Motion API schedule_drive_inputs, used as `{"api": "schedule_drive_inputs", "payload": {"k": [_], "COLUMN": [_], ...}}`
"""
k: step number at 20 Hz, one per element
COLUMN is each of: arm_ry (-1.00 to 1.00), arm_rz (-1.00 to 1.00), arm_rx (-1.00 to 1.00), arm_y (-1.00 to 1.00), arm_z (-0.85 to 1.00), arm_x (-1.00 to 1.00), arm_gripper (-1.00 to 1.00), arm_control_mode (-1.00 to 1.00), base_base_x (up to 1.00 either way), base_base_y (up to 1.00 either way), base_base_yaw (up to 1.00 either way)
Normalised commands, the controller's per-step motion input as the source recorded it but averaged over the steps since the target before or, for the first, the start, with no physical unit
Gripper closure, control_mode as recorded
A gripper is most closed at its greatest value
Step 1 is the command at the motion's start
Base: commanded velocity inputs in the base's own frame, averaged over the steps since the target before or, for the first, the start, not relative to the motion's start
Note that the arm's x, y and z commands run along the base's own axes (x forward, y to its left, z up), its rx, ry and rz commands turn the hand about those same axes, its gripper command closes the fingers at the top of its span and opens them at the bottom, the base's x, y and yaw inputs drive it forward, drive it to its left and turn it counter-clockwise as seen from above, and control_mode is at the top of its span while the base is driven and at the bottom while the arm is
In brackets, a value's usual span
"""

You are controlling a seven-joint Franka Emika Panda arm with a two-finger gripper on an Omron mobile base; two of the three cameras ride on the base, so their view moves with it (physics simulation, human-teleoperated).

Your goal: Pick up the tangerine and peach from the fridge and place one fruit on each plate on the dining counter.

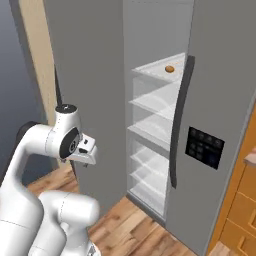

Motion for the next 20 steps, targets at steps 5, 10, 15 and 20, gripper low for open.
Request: {"api": "schedule_drive_inputs", "payload": {"k": [5,10,15,20], "arm_ry": [0.0,0.0,0.0,0.0], "arm_rz": [0.0,0.0,0.0,0.0], "arm_rx": [0.0,0.0,0.0,0.0], "arm_y": [0.0,0.0,0.0,0.0], "arm_z": [0.0,0.0,0.0,0.0], "arm_x": [0.0,0.0,0.0,0.0], "arm_gripper": [-1.0,-1.0,-1.0,-1.0], "arm_control_mode": [1.0,1.0,1.0,1.0], "base_base_x": [0.64,0.55,0.53,0.66], "base_base_y": [0.34,0.3,0.27,0.29], "base_base_yaw": [-0.5,-0.55,-0.56,-0.06]}}
